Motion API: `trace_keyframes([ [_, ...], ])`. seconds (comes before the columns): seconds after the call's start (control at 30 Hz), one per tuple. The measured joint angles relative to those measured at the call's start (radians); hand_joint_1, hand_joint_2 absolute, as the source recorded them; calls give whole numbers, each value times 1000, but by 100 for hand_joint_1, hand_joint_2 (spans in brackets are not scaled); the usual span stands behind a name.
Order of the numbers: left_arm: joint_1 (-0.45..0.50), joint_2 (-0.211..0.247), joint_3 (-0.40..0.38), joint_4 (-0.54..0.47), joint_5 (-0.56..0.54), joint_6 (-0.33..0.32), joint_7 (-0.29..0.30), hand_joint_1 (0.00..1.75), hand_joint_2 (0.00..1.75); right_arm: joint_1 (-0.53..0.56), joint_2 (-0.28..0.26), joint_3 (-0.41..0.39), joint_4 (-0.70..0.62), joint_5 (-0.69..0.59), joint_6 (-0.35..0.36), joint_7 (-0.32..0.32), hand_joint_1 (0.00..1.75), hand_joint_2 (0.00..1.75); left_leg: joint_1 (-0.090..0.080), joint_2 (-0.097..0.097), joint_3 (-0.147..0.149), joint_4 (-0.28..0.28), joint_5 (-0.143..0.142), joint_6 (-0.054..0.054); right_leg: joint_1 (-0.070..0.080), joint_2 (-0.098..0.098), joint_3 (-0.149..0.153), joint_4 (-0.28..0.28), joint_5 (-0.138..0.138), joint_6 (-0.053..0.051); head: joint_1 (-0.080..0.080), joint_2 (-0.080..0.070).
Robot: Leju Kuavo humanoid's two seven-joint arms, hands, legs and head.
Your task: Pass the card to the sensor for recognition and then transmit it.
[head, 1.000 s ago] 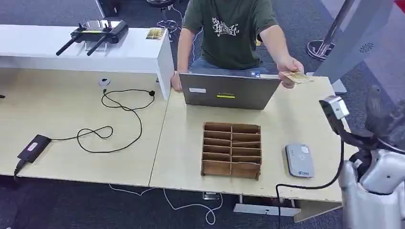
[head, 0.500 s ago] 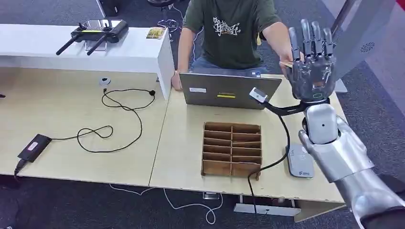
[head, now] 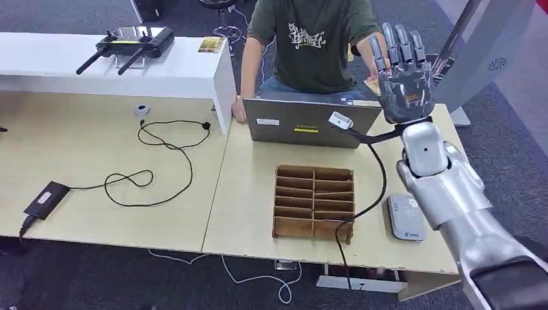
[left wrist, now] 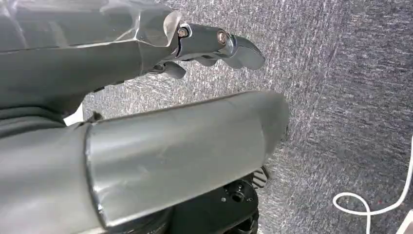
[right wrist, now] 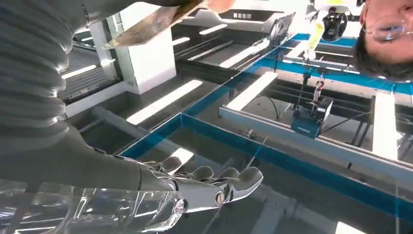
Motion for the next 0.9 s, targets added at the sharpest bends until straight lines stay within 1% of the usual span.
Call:
trace_keyframes([
  [0.17, 0, 0, 0, 0, -3, 0, 0, 0, 0, -1, 8, -5, 15, 0, 22, -11, 0, 175, 0, 0, 0, 0, 0, 0, 0, 0, 0, 0, 0, 0, 0, 0],
  [0.4, 0, 0, 0, 0, -3, 0, -5, 0, 0, 2, 16, -34, 22, 0, 51, -44, 0, 175, 0, 0, 0, 0, 0, 0, 0, 0, 0, 0, 0, 0, 0, 0],
  [0.63, 9, 0, 3, 0, -4, 0, -18, 0, 0, 31, 14, -95, -35, 0, 69, -63, 0, 175, 0, 0, 0, 0, 0, 0, 0, 0, -1, 0, 0, 0, 0, 0],
  [0.77, 17, 0, 9, 0, -11, 0, -20, 0, 0, 64, 0, -154, -85, -1, 65, -81, 0, 175, 0, 0, 0, 0, 0, 0, 0, 0, -1, 0, 0, 0, 0, 0],
  [0.9, 19, 2, 11, 0, -12, 0, -21, 0, 0, 85, -11, -193, -111, -2, 65, -92, 0, 175, 0, 0, 0, 0, 0, 0, 0, 1, -1, 0, 0, 0, 0, 0],
])
